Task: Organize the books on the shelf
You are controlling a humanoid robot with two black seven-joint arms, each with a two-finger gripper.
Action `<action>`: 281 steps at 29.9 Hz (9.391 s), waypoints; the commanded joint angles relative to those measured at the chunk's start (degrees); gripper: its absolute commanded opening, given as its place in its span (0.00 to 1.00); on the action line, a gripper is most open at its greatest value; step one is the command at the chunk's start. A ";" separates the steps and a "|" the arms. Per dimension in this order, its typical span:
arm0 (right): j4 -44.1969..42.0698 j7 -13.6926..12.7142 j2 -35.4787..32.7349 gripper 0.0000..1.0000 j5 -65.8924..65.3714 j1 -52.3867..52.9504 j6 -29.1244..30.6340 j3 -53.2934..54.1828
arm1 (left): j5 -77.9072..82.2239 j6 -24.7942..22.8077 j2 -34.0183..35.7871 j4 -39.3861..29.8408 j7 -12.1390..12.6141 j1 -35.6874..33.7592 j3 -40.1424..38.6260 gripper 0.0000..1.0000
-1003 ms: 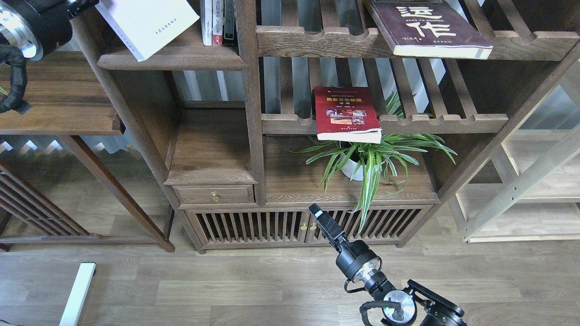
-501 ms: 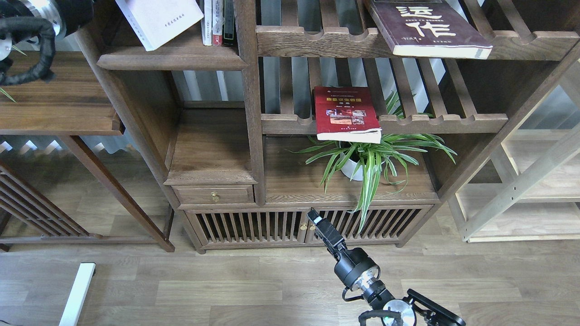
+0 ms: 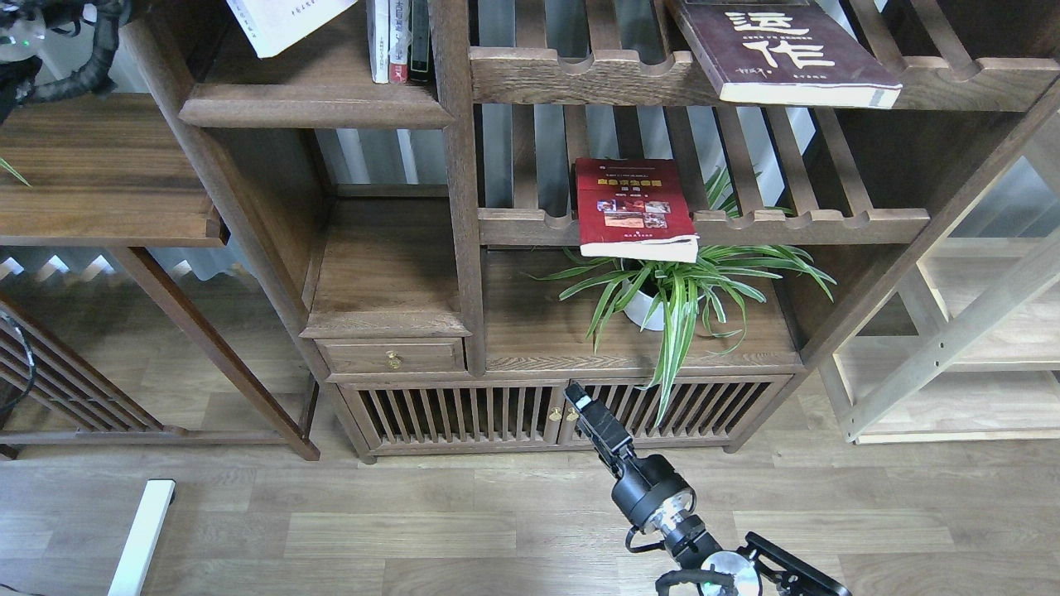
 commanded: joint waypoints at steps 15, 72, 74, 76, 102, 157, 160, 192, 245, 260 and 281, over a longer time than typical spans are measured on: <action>0.01 0.19 0.00 0.99 0.27 -3.80 0.00 1.15 | 5.43 -1.94 -6.58 10.36 -1.02 -5.34 7.20 0.04; 3.17 0.63 0.00 0.99 0.53 -9.07 0.00 1.24 | 8.42 -3.70 -11.15 15.38 -19.65 -1.83 20.12 0.17; 3.17 0.63 0.00 0.99 0.44 -9.07 0.00 1.15 | 8.60 -3.18 -11.33 15.38 -19.74 -1.30 20.12 0.33; 3.17 0.63 0.00 0.99 0.44 -9.07 0.00 1.15 | 9.21 -1.95 -11.59 15.47 -19.74 -0.86 20.82 0.54; 3.00 0.46 0.00 0.99 0.27 -10.30 0.00 0.98 | 9.65 -0.63 -15.46 7.48 -29.58 3.87 15.39 0.87; 7.82 -0.16 0.00 0.99 -3.60 1.38 0.00 2.65 | 9.39 -28.47 -5.00 -40.61 -29.67 50.72 -21.45 0.98; 9.41 -0.16 0.00 0.99 -3.43 1.39 0.00 3.18 | 9.39 -34.80 -5.62 -38.07 -29.59 52.22 -21.71 0.98; 15.92 -1.04 -11.95 0.99 0.97 11.84 0.00 15.92 | 7.19 -39.44 -23.63 -28.57 -28.97 66.20 -27.69 0.98; 28.22 -7.28 -21.79 0.99 4.48 15.45 0.00 20.75 | 7.19 -39.44 -25.31 -20.91 -28.88 64.97 -28.04 0.98; 26.73 -6.93 -19.78 0.99 9.32 15.80 -3.03 21.28 | 4.73 -39.44 -24.87 -21.88 -28.80 65.06 -28.13 0.98; 16.71 -6.66 -18.46 0.99 10.20 22.30 -5.94 23.74 | 4.73 -39.44 -24.52 -24.17 -28.80 65.14 -28.13 0.98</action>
